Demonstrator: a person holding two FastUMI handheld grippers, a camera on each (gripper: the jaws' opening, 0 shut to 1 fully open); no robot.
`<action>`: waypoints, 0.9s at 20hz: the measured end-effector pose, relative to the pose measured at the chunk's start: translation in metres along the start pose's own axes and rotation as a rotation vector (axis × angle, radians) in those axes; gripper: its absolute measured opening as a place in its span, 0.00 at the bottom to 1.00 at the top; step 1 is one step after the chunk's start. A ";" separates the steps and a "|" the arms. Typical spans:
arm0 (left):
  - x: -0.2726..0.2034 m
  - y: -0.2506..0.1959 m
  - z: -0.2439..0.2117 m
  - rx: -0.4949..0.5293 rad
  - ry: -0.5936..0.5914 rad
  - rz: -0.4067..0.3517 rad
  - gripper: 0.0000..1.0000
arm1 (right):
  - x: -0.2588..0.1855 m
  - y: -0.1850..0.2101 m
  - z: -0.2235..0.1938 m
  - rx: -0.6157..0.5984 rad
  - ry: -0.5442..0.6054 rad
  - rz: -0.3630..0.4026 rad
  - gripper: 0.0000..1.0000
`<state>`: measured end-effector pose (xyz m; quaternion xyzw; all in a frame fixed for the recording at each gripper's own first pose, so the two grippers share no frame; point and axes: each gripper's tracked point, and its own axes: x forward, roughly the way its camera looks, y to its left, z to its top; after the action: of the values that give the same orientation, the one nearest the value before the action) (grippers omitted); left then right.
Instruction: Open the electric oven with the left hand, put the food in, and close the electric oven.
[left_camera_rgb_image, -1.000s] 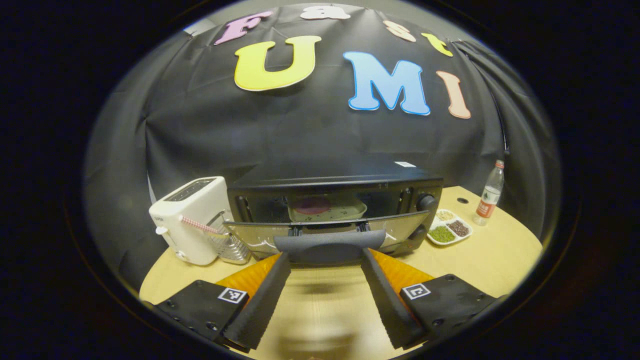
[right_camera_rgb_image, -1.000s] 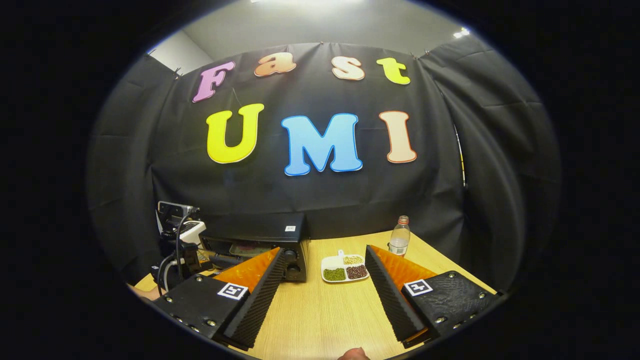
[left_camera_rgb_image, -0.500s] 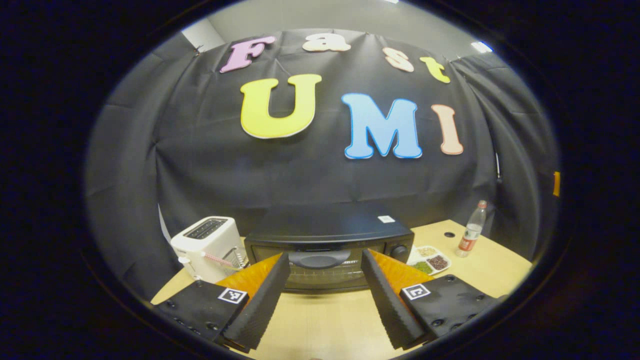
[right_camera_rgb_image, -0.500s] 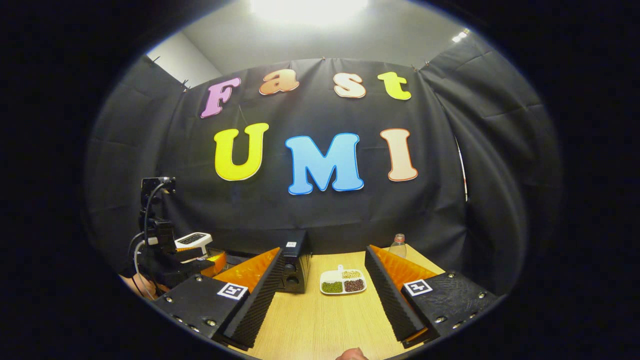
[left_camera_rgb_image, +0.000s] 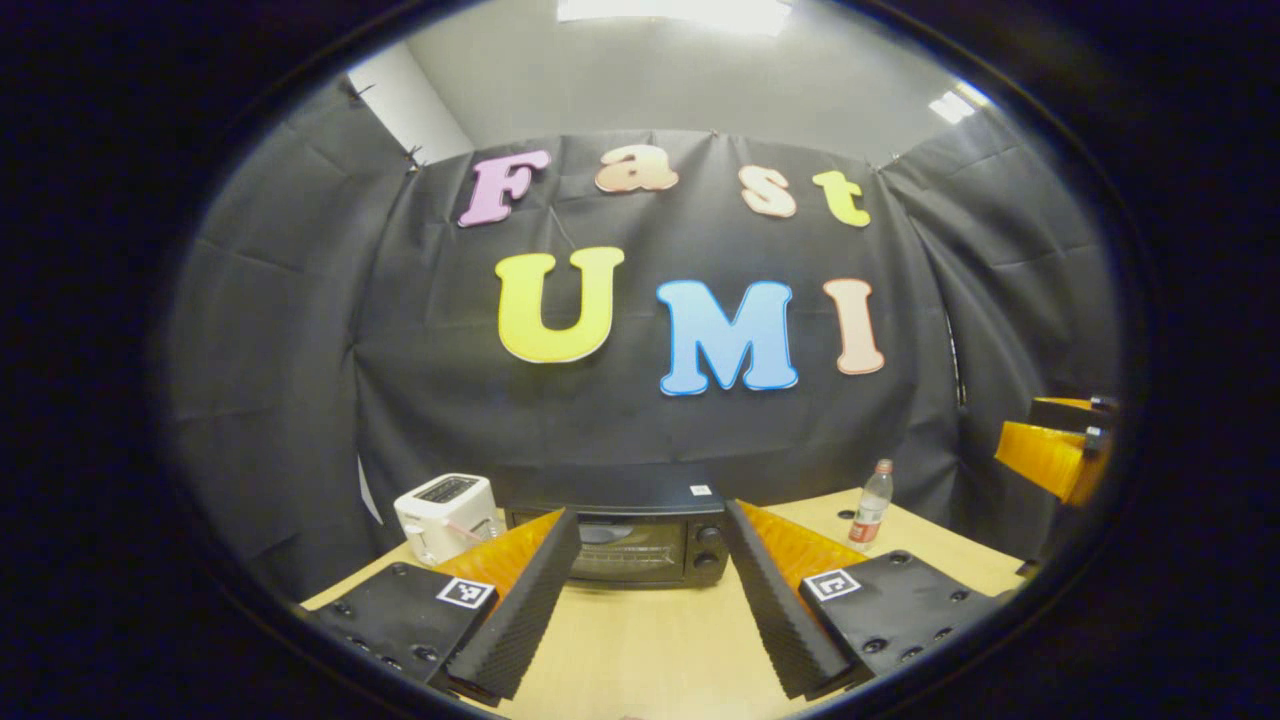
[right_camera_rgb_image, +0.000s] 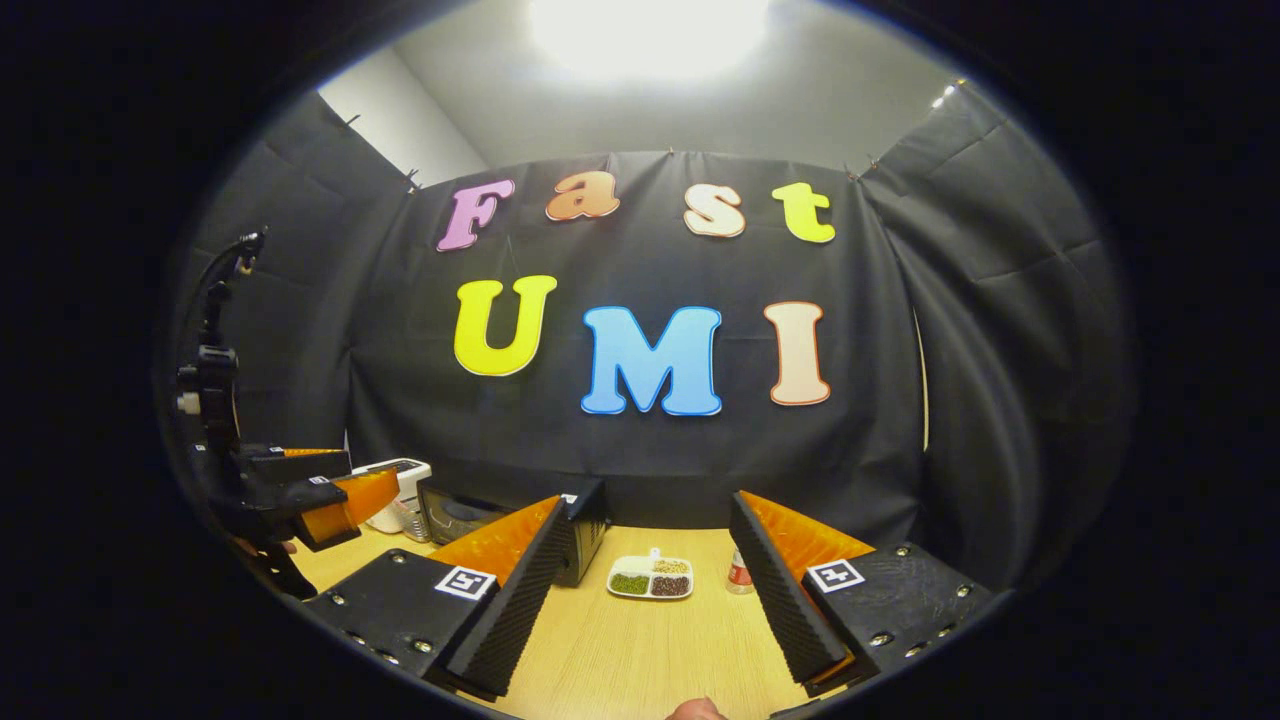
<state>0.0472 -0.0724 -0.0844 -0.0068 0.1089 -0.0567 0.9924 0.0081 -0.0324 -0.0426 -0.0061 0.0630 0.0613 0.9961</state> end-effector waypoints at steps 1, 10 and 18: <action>-0.010 -0.003 0.006 -0.007 -0.010 0.004 1.00 | -0.003 0.000 0.002 0.000 -0.004 0.010 0.98; -0.080 0.025 0.034 -0.030 -0.070 0.031 1.00 | -0.024 0.022 0.016 0.034 -0.040 0.021 0.98; -0.100 0.055 0.049 -0.005 -0.106 0.050 1.00 | -0.032 0.044 0.031 0.059 -0.073 0.021 0.98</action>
<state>-0.0332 -0.0061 -0.0159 -0.0094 0.0564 -0.0311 0.9979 -0.0252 0.0078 -0.0077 0.0261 0.0287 0.0700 0.9968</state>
